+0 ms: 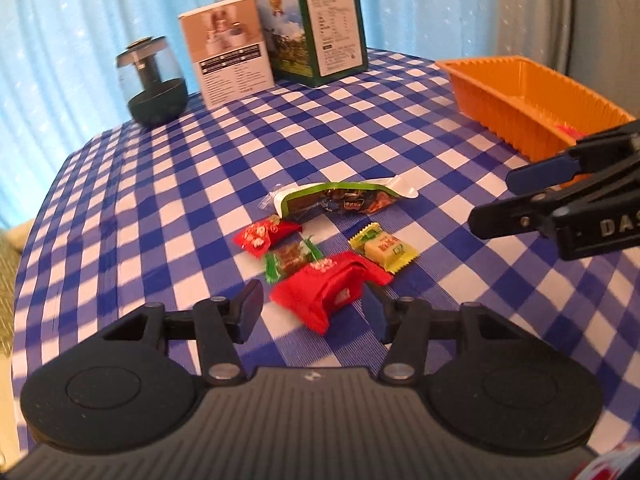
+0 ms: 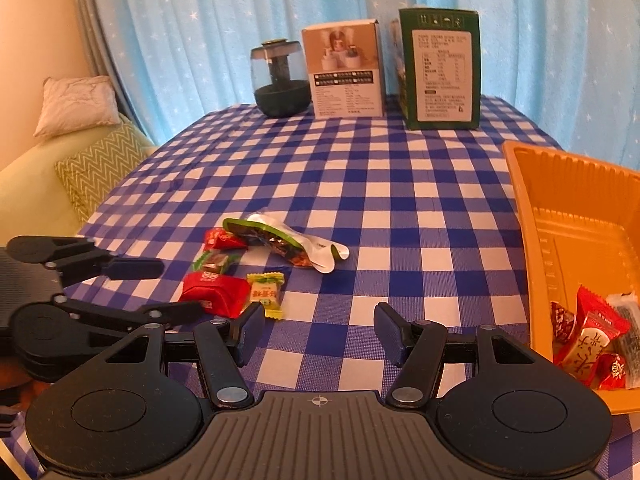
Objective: Organize snacks
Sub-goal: 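Grasp the red packet with the left tool while the right tool grasps the yellow candy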
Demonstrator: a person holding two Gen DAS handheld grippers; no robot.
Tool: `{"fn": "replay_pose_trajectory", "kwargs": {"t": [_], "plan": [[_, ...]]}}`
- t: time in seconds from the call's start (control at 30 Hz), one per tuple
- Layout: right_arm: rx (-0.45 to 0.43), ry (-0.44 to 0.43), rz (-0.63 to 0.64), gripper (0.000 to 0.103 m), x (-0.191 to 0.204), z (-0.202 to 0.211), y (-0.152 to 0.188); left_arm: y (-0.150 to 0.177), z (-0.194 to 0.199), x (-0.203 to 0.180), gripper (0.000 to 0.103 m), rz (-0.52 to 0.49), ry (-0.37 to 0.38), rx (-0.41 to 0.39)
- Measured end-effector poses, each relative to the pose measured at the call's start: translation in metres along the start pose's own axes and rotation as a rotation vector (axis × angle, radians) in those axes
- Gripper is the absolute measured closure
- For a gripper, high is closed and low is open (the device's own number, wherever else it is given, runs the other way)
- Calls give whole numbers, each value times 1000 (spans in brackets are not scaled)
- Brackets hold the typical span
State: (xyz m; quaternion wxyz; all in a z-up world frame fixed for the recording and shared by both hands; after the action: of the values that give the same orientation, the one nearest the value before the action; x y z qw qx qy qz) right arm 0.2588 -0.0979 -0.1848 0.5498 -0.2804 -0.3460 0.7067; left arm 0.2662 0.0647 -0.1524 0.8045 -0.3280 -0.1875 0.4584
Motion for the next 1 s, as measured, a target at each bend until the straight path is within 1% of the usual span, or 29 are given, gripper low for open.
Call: {"fn": "replay_pose_trajectory", "kwargs": {"t": [0.17, 0.23, 0.33, 0.43, 0.6, 0.77, 0.87, 0.9, 0.93, 1.0], "plan": [[6, 9, -10, 42, -1, -5, -2, -5, -19, 5, 55, -30, 47, 25], [8, 11, -12, 42, -1, -7, -2, -5, -23, 4, 62, -37, 59, 45], [8, 11, -12, 42, 0, -9, -4, -4, -23, 0, 69, -9, 39, 87], [6, 6, -12, 42, 1, -10, -5, -4, -19, -3, 69, 30, 74, 93], [7, 5, -8, 42, 4, -12, -6, -8, -22, 2, 69, 74, 92, 64], [5, 10, 2, 42, 6, -14, -6, -12, -31, 0, 68, 60, 114, 73], [6, 15, 1, 42, 5, -17, -7, -8, -31, -3, 70, 58, 105, 85], [7, 15, 1, 42, 5, -18, -7, -7, -29, -2, 74, 68, 97, 84], [7, 12, 2, 42, 6, -19, -8, -6, -26, -1, 78, 84, 87, 84], [6, 1, 15, 42, 10, -20, -8, -3, -17, 3, 79, 132, 53, 77]]}}
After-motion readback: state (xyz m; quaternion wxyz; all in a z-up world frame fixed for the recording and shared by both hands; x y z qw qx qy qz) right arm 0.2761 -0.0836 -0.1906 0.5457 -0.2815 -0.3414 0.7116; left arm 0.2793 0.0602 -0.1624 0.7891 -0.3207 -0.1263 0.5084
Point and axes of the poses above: each gripper's, at about its wrist camera, not at the fingertips, and z roughly against the way its jaws point, x to its left, y to its underside, the point moved 6 cm from there along -z, roughly the way its jaws point, and after that the axes turned 12 degrees about y, right-handed, at the moved point
